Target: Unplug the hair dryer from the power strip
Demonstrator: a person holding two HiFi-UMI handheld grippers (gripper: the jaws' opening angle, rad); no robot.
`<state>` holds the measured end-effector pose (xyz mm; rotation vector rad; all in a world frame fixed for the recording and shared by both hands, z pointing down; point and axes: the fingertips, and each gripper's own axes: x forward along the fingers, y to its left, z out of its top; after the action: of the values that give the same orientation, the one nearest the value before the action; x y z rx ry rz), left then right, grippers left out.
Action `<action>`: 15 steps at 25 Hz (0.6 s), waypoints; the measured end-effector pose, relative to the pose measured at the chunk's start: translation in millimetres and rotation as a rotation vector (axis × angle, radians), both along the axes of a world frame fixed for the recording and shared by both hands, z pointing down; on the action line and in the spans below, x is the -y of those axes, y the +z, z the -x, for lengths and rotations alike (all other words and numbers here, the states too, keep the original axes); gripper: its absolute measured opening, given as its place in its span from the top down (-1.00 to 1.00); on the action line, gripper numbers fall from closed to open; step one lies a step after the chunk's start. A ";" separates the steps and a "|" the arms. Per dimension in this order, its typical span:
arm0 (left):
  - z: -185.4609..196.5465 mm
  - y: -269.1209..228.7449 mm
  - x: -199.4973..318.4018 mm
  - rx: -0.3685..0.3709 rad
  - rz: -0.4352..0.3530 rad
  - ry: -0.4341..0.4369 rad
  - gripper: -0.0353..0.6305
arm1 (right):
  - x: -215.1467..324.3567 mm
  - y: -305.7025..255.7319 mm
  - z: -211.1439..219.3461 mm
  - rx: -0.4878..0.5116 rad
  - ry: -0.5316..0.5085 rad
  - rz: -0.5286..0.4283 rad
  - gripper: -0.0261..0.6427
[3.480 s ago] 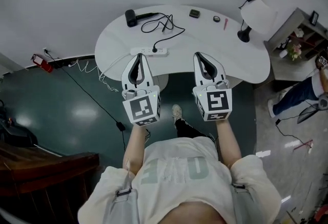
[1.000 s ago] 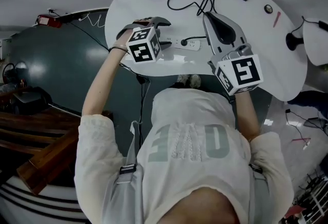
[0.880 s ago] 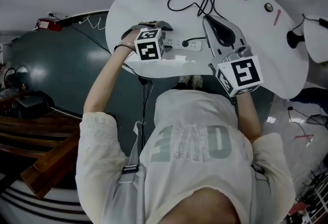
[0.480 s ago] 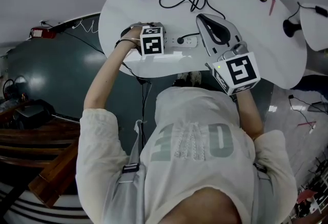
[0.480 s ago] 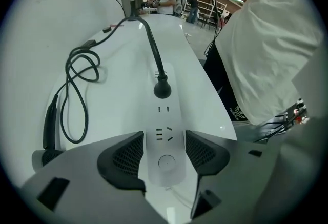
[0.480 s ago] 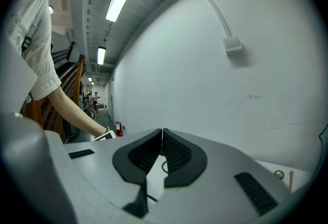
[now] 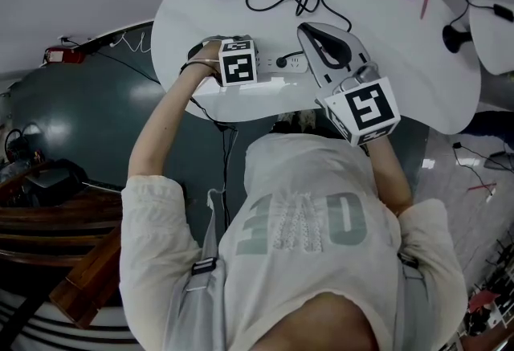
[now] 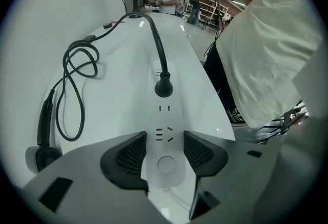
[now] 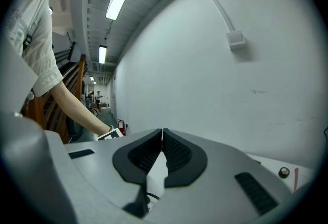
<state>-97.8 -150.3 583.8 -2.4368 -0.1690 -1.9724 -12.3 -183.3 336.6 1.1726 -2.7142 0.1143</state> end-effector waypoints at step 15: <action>-2.1 4.1 1.4 0.006 0.056 -0.017 0.17 | -55.5 123.8 22.5 -0.201 -0.239 0.321 0.51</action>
<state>-95.8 -151.7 587.9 -2.4743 -0.2070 -2.0100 -34.9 -127.8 460.5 0.7244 -2.5149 0.3619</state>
